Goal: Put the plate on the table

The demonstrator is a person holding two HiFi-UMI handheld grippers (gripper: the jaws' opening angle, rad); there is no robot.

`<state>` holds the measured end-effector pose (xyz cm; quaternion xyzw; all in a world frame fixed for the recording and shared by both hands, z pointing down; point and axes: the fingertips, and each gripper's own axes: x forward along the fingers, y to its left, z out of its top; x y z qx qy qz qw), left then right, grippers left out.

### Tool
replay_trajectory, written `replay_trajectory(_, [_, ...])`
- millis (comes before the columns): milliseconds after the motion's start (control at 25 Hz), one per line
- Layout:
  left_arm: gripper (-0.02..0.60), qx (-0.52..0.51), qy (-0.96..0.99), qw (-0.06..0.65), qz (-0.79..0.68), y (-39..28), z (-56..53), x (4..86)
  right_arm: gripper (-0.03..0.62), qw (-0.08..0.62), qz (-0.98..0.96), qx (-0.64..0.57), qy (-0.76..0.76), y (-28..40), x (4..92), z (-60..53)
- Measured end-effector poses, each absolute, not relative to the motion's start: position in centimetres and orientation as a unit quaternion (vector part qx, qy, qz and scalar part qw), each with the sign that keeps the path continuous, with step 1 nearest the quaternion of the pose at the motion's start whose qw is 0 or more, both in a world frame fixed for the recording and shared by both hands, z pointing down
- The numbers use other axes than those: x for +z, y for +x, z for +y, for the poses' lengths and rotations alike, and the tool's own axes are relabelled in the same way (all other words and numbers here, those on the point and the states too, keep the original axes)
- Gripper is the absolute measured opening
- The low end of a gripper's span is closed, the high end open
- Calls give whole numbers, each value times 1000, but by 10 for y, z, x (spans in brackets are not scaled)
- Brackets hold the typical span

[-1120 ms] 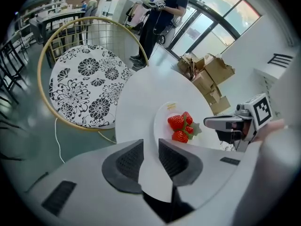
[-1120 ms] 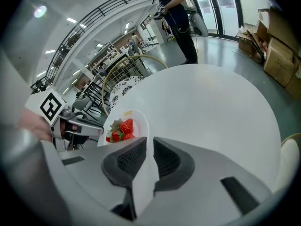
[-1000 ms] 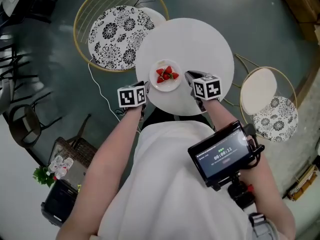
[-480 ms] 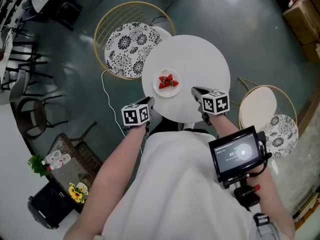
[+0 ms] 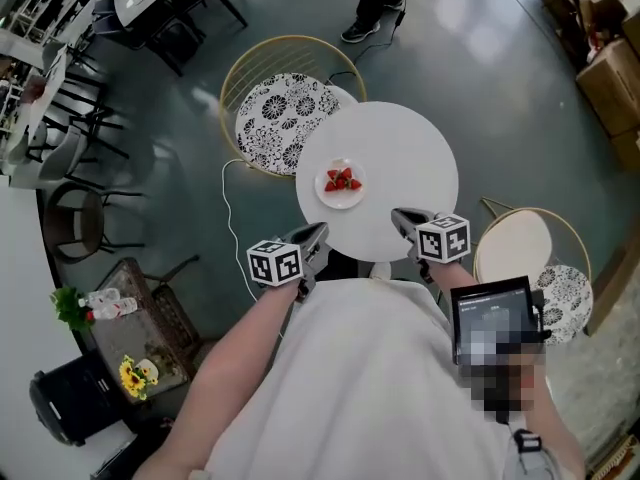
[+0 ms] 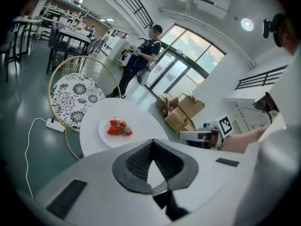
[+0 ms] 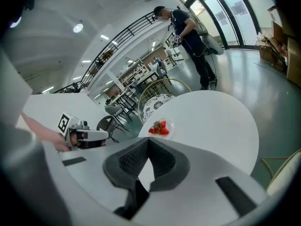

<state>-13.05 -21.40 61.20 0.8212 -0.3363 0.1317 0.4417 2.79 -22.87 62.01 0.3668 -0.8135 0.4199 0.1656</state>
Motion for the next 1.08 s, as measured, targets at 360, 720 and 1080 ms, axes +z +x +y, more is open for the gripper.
replay_trajectory(360, [5,118,839,412,-334,-122,-169,608,3,147,-824,417,354,37,605,-189])
replay_trajectory(720, [5,109,837,410,-346,-128,-164,601,3,143,-826,422,347,35,606,-173])
replay_trajectory(1080, [5,120,840,405,-339,-116,-154,600,3,141,-827,423,342,39,605,-165])
